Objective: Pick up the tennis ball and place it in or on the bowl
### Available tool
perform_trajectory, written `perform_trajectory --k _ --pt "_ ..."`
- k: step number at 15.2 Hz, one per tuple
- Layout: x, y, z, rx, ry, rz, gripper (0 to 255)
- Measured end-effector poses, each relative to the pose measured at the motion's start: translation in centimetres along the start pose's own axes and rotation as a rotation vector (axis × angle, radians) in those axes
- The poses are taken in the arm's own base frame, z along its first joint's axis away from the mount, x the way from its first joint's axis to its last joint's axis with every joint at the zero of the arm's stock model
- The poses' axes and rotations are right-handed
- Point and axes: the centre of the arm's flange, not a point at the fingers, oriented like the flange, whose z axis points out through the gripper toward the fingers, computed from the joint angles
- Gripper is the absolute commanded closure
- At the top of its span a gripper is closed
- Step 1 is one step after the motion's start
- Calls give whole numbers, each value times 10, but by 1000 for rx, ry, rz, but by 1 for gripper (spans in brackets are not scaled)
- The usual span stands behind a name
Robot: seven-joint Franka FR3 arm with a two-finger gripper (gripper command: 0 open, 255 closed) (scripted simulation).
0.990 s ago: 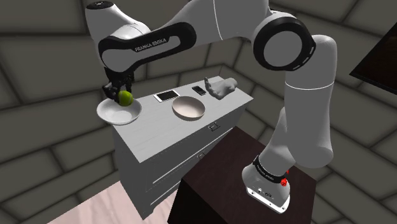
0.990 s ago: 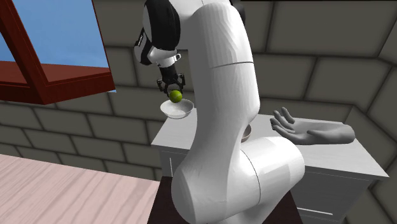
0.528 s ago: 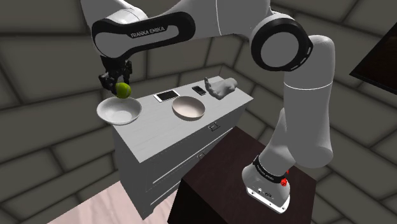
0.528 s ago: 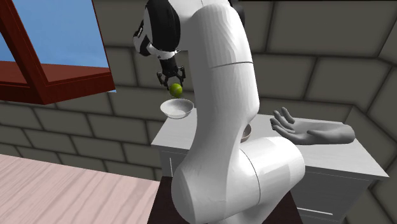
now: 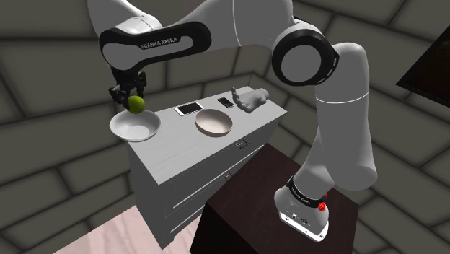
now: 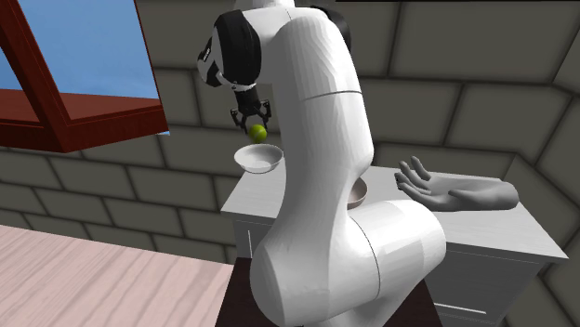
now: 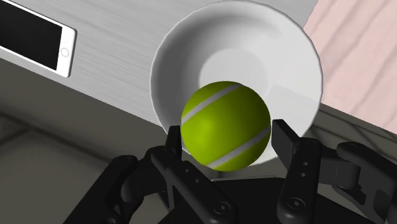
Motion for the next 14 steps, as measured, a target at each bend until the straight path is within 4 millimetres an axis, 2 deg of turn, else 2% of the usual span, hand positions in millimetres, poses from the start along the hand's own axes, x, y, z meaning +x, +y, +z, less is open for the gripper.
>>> perform_trajectory --k 10,14 --pt "0 -11 51 0 0 0 255" --pt "0 -11 57 0 0 0 255"
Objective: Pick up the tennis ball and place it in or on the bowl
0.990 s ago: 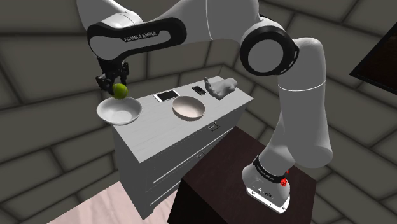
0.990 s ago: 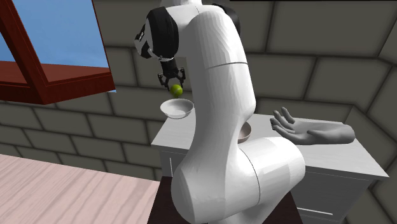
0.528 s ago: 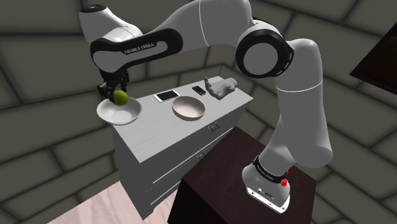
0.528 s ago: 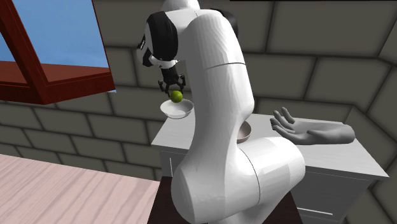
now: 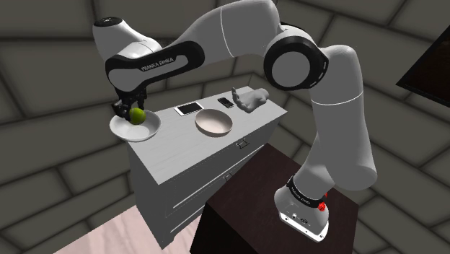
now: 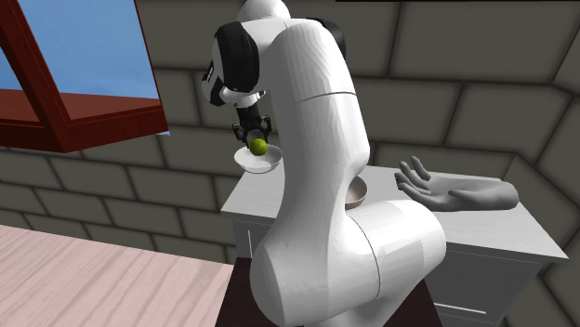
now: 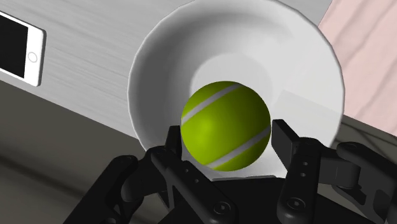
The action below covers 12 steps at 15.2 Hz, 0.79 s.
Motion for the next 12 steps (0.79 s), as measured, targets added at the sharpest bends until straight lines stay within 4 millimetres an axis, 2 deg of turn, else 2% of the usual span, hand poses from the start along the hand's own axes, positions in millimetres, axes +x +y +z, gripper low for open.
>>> perform_trajectory --k 2,3,9,12 --pt "0 0 0 0 0 0 255" --pt "0 0 0 0 0 0 0" --pt "0 0 0 0 1 0 0" --pt "0 -1 -27 0 1 0 0"
